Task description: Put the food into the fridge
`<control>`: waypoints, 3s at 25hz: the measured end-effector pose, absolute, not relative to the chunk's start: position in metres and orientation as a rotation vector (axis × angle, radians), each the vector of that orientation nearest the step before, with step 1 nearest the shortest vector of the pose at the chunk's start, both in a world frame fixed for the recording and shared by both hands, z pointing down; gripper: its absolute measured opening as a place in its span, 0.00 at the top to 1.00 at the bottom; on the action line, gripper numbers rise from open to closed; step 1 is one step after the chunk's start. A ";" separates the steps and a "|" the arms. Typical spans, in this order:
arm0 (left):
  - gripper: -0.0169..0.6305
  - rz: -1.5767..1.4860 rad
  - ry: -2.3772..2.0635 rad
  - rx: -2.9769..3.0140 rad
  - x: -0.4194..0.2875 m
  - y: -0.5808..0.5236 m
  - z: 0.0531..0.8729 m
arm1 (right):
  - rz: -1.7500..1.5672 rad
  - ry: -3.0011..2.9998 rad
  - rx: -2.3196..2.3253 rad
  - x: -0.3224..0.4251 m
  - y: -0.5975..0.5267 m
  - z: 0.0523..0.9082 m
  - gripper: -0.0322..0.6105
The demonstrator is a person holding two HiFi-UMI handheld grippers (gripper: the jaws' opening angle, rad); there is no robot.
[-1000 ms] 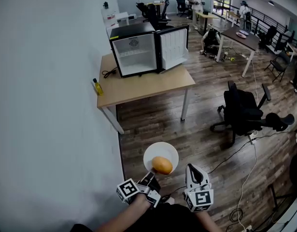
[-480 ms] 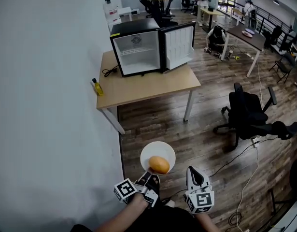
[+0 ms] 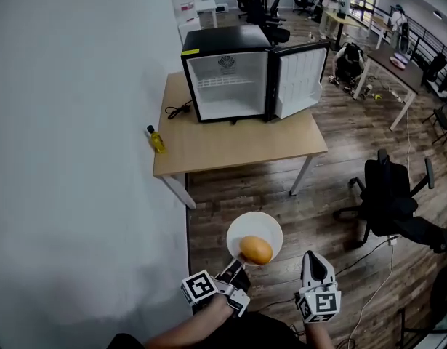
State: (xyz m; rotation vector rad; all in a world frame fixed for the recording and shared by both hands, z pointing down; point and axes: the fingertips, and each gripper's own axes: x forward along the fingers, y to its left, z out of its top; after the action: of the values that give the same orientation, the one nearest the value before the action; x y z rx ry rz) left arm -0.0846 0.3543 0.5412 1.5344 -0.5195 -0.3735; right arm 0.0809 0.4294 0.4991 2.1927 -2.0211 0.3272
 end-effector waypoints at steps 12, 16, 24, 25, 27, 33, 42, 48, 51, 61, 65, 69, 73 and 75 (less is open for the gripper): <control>0.94 -0.318 -0.557 1.509 -0.082 0.209 0.535 | 0.305 -2.051 2.119 0.074 0.266 0.476 0.86; 0.94 -0.301 -0.554 1.508 -0.092 0.179 0.539 | 0.278 -2.043 2.114 0.065 0.232 0.467 0.86; 0.94 -0.300 -0.551 1.471 -0.106 0.140 0.554 | 0.290 -2.022 2.101 0.049 0.194 0.474 0.86; 0.94 -0.302 -0.553 1.469 -0.108 0.138 0.555 | 0.289 -2.027 2.100 0.047 0.190 0.474 0.86; 0.94 -0.302 -0.562 1.461 -0.111 0.133 0.559 | 0.283 -2.042 2.098 0.044 0.179 0.471 0.86; 0.94 -0.313 -0.602 1.442 -0.116 0.119 0.573 | 0.250 -2.109 2.083 0.040 0.145 0.465 0.86; 0.94 -0.355 -0.652 1.433 -0.099 0.066 0.575 | 0.214 -2.195 2.001 0.051 0.092 0.472 0.86; 0.94 -0.381 -0.695 1.436 -0.086 0.016 0.573 | 0.216 -2.245 1.961 0.074 0.034 0.474 0.86; 0.94 -0.426 -0.704 1.436 -0.074 -0.014 0.572 | 0.238 -2.270 1.917 0.083 0.006 0.480 0.86; 0.94 -0.553 -0.696 1.381 -0.024 -0.105 0.581 | 0.268 -2.310 1.838 0.139 -0.093 0.491 0.86; 0.94 -0.580 -0.728 1.329 -0.015 -0.132 0.593 | 0.280 -2.342 1.823 0.156 -0.123 0.492 0.86; 0.94 -0.603 -0.773 1.329 -0.011 -0.157 0.598 | 0.280 -2.376 1.810 0.165 -0.143 0.488 0.86; 0.94 -0.571 -0.836 1.344 -0.016 -0.174 0.607 | 0.300 -2.379 1.793 0.167 -0.158 0.495 0.86; 0.94 -0.559 -0.849 1.352 -0.020 -0.182 0.610 | 0.364 -2.344 1.795 0.166 -0.166 0.505 0.86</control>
State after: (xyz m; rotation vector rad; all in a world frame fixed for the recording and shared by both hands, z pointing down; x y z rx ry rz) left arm -0.0203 -0.1817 0.6100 1.3516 -0.8489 -0.5594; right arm 0.1658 -0.1660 0.5048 1.7952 -2.3443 0.3644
